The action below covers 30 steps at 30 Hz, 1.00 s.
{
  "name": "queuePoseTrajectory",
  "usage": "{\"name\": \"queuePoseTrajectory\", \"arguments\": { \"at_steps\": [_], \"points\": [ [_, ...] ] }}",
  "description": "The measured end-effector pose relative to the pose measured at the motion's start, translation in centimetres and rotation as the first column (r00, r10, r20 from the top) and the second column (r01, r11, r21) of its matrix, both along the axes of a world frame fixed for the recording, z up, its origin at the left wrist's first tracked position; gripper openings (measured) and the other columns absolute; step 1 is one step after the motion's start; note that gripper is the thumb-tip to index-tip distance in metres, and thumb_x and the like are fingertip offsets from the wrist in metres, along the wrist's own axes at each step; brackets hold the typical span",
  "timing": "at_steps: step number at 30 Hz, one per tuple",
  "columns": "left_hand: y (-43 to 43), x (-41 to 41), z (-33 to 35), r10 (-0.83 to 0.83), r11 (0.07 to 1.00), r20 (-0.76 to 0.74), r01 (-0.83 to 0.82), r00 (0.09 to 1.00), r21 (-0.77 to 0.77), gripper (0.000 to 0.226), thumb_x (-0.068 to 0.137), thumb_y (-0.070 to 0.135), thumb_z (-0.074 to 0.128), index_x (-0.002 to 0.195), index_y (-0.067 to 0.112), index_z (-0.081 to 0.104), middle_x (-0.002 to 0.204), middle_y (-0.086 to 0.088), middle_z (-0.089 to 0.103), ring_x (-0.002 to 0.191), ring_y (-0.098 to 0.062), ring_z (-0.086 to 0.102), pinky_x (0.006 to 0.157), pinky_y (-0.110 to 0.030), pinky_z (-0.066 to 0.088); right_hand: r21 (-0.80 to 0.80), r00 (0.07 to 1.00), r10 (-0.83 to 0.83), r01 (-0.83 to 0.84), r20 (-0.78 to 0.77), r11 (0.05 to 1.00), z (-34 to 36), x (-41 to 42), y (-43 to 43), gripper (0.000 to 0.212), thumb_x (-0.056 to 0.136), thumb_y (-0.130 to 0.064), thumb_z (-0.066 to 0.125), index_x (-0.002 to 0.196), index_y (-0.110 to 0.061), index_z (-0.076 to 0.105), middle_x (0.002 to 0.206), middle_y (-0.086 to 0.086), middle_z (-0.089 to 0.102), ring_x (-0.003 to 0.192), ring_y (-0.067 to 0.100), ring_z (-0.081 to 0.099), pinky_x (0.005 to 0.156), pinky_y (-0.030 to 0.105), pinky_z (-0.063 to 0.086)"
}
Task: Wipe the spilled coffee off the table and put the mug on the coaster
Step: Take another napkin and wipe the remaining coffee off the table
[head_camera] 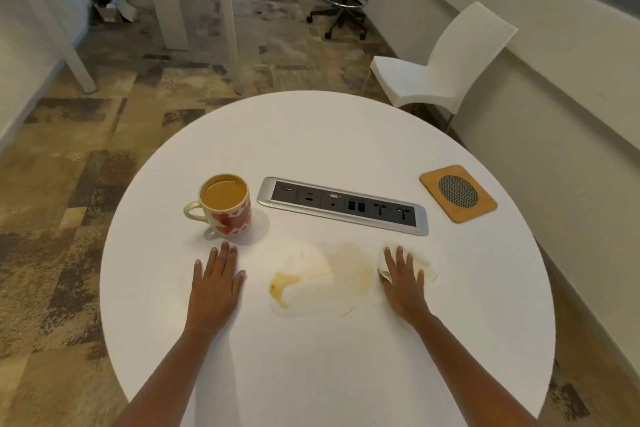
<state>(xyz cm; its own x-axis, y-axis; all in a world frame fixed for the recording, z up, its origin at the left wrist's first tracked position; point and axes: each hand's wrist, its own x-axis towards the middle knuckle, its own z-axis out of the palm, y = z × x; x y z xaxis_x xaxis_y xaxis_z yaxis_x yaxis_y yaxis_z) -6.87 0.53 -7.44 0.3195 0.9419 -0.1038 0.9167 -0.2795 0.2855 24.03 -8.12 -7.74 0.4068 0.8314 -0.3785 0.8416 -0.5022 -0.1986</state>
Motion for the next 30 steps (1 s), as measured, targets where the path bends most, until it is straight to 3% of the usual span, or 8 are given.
{"name": "queuePoseTrajectory", "arguments": {
  "at_steps": [2,5,8,18,22,26,28,30],
  "points": [
    [-0.1,-0.2,-0.6,0.025,1.0,0.027,-0.025,0.999,0.007,0.092,0.086,0.054,-0.015,0.134,0.0,0.04,0.143,-0.022,0.04,0.131,-0.04,0.039,0.106,-0.058,0.028,0.035,0.999,-0.017,0.016,0.05,0.999,-0.8,-0.7,0.0,0.056,0.101,-0.033,0.021,0.148,-0.021,-0.007,0.159,0.007,-0.009,0.147,0.026,-0.005,0.117,0.049,0.003],
    [-0.1,0.0,-0.5,0.087,0.996,0.06,-0.087,0.994,-0.015,0.067,0.096,0.037,0.007,0.127,-0.006,0.048,0.134,-0.027,0.049,0.121,-0.044,0.048,0.098,-0.061,0.037,0.1,0.997,-0.07,0.068,0.013,0.993,-1.0,-1.8,1.1,0.055,0.101,-0.033,0.021,0.148,-0.022,-0.005,0.159,0.006,-0.008,0.147,0.024,-0.007,0.118,0.047,-0.001],
    [-0.1,0.1,-0.3,0.15,0.989,0.064,-0.15,0.987,-0.011,0.054,0.089,0.022,0.022,0.124,-0.01,0.049,0.13,-0.029,0.051,0.119,-0.045,0.05,0.097,-0.06,0.039,0.106,1.0,-0.004,0.007,-0.026,0.994,-0.6,-3.9,3.5,0.055,0.101,-0.032,0.022,0.148,-0.022,-0.005,0.159,0.006,-0.01,0.147,0.023,-0.01,0.118,0.045,-0.004],
    [0.2,-0.1,-0.8,0.163,0.986,0.132,-0.165,0.978,0.003,0.055,0.089,0.021,0.02,0.123,-0.01,0.05,0.128,-0.027,0.054,0.118,-0.043,0.052,0.098,-0.058,0.039,0.11,0.925,0.373,-0.364,-0.071,0.925,-0.8,-12.4,8.2,0.055,0.1,-0.034,0.025,0.148,-0.026,0.0,0.159,0.001,-0.011,0.147,0.019,-0.011,0.117,0.042,-0.008],
    [0.1,0.0,-0.5,0.162,0.987,0.143,-0.163,0.976,-0.001,0.063,0.096,0.028,0.008,0.121,-0.01,0.052,0.125,-0.027,0.056,0.115,-0.042,0.055,0.096,-0.057,0.041,0.12,0.845,0.528,-0.517,-0.084,0.847,-0.9,-12.6,6.5,0.055,0.099,-0.032,0.027,0.148,-0.027,0.002,0.158,0.002,-0.011,0.147,0.02,-0.011,0.118,0.039,-0.008],
    [0.1,0.0,-0.9,0.178,0.982,0.178,-0.186,0.968,0.028,0.057,0.088,0.023,0.018,0.124,-0.008,0.05,0.131,-0.025,0.052,0.121,-0.041,0.05,0.102,-0.054,0.035,0.073,0.725,0.684,-0.68,-0.086,0.73,-0.2,-12.2,4.5,0.056,0.099,-0.029,0.029,0.148,-0.026,0.002,0.158,0.003,-0.011,0.146,0.02,-0.012,0.118,0.038,-0.008],
    [0.1,0.0,-0.8,0.19,0.98,0.182,-0.199,0.965,0.031,0.058,0.09,0.025,0.016,0.124,-0.008,0.05,0.131,-0.025,0.053,0.121,-0.041,0.05,0.102,-0.054,0.035,0.079,0.682,0.71,-0.709,-0.175,0.7,0.5,-11.6,3.7,0.054,0.1,-0.025,0.028,0.148,-0.024,0.004,0.158,0.001,-0.009,0.146,0.018,-0.012,0.117,0.035,-0.009],
    [0.0,0.0,-0.6,0.193,0.979,0.173,-0.2,0.966,0.025,0.065,0.096,0.029,0.007,0.121,-0.008,0.052,0.127,-0.025,0.056,0.117,-0.041,0.054,0.099,-0.055,0.039,0.128,0.674,0.606,-0.618,-0.422,0.776,1.2,-11.2,3.1,0.05,0.101,-0.021,0.027,0.147,-0.025,0.008,0.156,-0.01,-0.004,0.146,0.011,-0.007,0.115,0.025,-0.008]
  ]
}}
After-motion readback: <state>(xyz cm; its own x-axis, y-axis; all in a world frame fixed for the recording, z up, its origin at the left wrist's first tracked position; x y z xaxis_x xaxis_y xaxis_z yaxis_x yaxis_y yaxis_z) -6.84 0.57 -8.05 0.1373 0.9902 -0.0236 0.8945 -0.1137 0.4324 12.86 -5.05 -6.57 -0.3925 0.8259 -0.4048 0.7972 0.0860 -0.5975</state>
